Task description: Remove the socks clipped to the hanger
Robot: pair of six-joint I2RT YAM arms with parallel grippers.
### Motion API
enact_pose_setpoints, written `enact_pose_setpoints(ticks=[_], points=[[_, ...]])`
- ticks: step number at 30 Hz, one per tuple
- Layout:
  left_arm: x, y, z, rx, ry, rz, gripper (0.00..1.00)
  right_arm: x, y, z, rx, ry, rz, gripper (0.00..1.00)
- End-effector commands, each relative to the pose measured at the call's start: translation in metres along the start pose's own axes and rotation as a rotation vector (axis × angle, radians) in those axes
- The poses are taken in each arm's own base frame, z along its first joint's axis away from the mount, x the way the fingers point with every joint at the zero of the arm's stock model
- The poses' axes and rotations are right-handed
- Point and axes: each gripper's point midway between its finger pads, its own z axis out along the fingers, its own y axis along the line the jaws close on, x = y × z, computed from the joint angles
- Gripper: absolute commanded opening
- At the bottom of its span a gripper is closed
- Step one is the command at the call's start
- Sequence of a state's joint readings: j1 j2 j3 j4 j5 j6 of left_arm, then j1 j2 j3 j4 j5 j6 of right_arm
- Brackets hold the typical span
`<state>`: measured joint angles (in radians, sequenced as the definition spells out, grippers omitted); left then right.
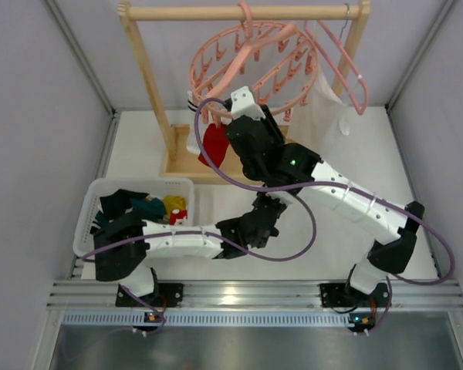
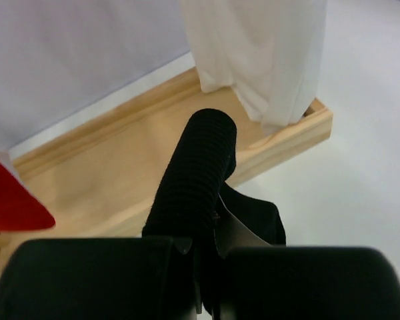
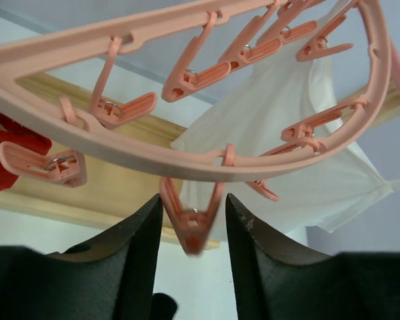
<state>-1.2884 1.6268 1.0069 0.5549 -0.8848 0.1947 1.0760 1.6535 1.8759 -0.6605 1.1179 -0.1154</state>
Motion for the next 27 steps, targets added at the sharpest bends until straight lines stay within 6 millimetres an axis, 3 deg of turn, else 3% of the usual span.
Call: enact_pose_setpoints(ticks=[1, 2, 3, 5, 7, 9, 10, 14, 19, 27], points=[[0.001, 0.034, -0.025, -0.051, -0.014, -0.21, 0.0, -0.008, -0.013, -0.01, -0.123, -0.025, 0.132, 0.42], [-0.004, 0.044, -0.034, -0.051, -0.02, -0.26, 0.0, -0.008, -0.009, -0.013, -0.179, -0.032, 0.15, 0.46], [0.019, 0.049, -0.043, -0.05, 0.039, -0.221, 0.0, -0.008, -0.008, -0.014, -0.206, -0.036, 0.157, 0.5], [0.022, 0.066, -0.056, -0.081, 0.064, -0.29, 0.0, -0.007, -0.008, -0.02, -0.254, -0.041, 0.176, 0.59], [0.042, 0.078, -0.069, -0.111, 0.143, -0.284, 0.0, -0.008, -0.009, -0.026, -0.294, -0.052, 0.187, 0.65], [0.037, 0.094, -0.082, -0.143, 0.154, -0.37, 0.0, -0.011, -0.01, -0.038, -0.364, -0.064, 0.258, 0.72], [0.051, 0.102, -0.091, -0.15, 0.206, -0.321, 0.0, -0.012, -0.011, -0.043, -0.39, -0.072, 0.277, 0.74], [0.045, 0.127, -0.114, -0.151, 0.209, -0.406, 0.0, -0.016, -0.021, -0.067, -0.498, -0.102, 0.34, 0.85], [0.034, 0.155, -0.133, -0.199, 0.221, -0.473, 0.0, -0.009, -0.03, -0.08, -0.54, -0.1, 0.355, 0.97], [0.019, 0.213, -0.153, -0.365, 0.261, -0.526, 0.0, -0.003, -0.039, -0.087, -0.547, -0.106, 0.389, 0.99]])
